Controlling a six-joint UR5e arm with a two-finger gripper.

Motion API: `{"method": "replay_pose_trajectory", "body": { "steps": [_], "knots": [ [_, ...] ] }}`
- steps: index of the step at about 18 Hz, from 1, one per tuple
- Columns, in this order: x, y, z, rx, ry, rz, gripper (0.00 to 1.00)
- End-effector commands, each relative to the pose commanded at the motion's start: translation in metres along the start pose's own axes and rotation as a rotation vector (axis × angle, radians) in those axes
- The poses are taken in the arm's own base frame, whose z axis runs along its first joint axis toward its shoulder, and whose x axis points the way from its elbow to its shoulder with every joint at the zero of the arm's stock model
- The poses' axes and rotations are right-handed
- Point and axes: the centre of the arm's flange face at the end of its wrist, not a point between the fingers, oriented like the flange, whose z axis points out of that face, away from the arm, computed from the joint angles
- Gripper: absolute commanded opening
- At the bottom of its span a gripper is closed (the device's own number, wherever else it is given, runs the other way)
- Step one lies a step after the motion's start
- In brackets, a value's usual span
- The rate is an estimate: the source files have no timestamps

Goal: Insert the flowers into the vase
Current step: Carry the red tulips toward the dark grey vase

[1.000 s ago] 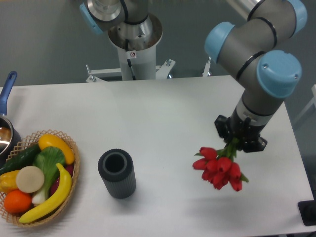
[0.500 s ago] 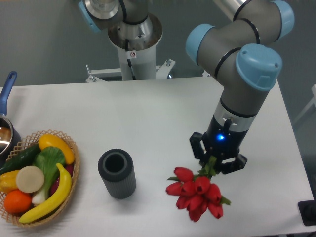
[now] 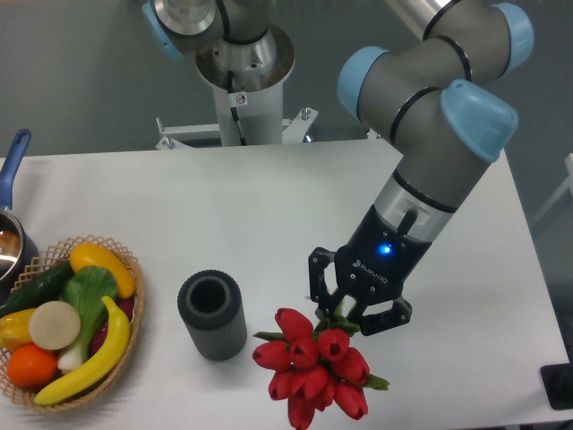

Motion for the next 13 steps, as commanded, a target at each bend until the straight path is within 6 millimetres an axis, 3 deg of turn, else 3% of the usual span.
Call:
{"method": "replay_pose_trajectory", "body": {
  "steps": [3,8,13],
  "knots": [
    [0.018,-0.017,-0.012,0.077,0.041,0.014,0.00],
    [0.027,-0.028,-0.009,0.225,0.148,0.028,0.06],
    [0.027,-0.022,0.006,0.310,0.239,0.015,0.11]
  ]
}}
